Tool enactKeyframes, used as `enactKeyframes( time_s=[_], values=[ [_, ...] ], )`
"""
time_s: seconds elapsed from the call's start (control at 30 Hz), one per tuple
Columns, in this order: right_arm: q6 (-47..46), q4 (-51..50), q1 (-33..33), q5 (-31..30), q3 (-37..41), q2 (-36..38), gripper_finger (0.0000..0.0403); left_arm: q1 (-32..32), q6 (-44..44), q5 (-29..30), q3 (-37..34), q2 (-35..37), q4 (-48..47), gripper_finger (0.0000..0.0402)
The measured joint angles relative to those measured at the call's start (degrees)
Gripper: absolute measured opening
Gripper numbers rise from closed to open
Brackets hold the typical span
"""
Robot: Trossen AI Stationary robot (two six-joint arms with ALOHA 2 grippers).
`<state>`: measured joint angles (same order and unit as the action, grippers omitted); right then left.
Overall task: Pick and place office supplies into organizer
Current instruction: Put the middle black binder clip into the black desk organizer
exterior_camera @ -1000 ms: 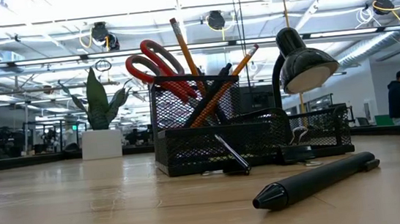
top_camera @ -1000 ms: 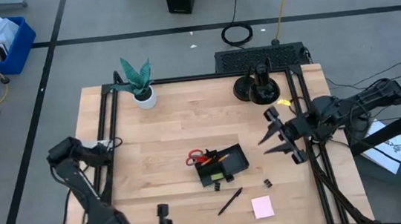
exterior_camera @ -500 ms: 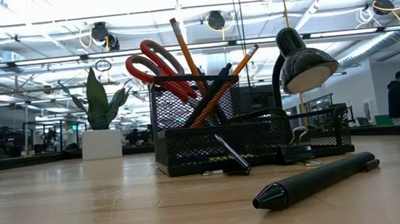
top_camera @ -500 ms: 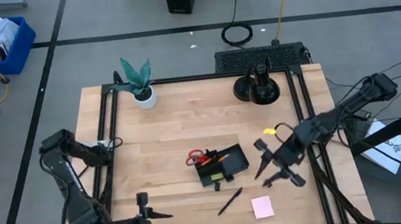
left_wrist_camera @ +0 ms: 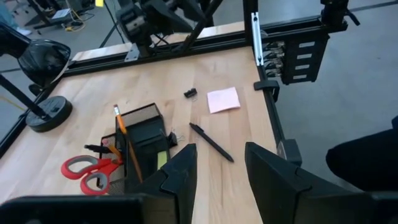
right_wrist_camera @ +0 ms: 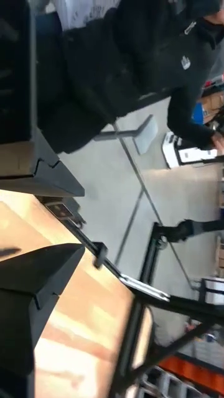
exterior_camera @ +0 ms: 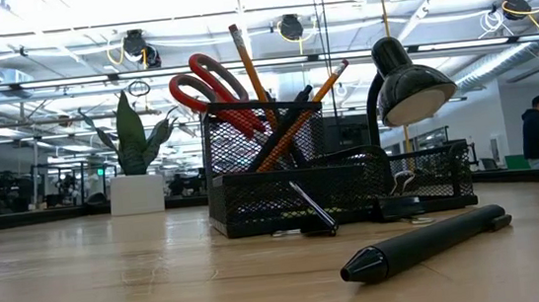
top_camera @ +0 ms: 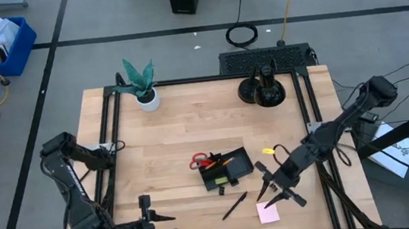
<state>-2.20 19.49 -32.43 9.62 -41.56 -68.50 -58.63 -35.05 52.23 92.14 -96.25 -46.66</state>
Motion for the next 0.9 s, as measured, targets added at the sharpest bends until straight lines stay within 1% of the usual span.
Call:
enactKeyframes(
  time_s=[0.2,0.3,0.4,0.57,0.63,0.8,0.9],
  values=[
    [1.3,-0.2,-2.9,-6.1,-1.0,-3.9,0.0123,0.0,0.0,0.4,0.0,0.0,0.0,0.0141],
    [2.6,-0.9,-4.1,-6.9,-3.7,-6.5,0.0123,0.0,0.0,0.4,0.0,0.0,0.0,0.0141],
    [2.9,-3.8,-5.0,-7.6,-7.3,-9.6,0.0123,0.0,-0.5,0.4,0.0,0.0,0.1,0.0141],
    [3.0,-12.9,-6.0,-14.1,-13.9,-15.9,0.0124,0.0,-0.9,0.4,0.0,0.0,0.1,0.0141],
    [3.1,-15.1,-6.0,-14.4,-16.0,-18.5,0.0124,0.0,-0.9,0.4,0.0,0.0,0.0,0.0141],
    [3.5,-16.7,-5.5,-14.5,-20.7,-23.3,0.0124,0.0,-0.6,0.3,0.0,0.0,-0.2,0.0141],
    [3.2,-22.3,-5.1,-18.4,-23.6,-26.0,0.0126,0.0,0.3,0.3,0.0,0.0,-0.3,0.0141]
  ],
)
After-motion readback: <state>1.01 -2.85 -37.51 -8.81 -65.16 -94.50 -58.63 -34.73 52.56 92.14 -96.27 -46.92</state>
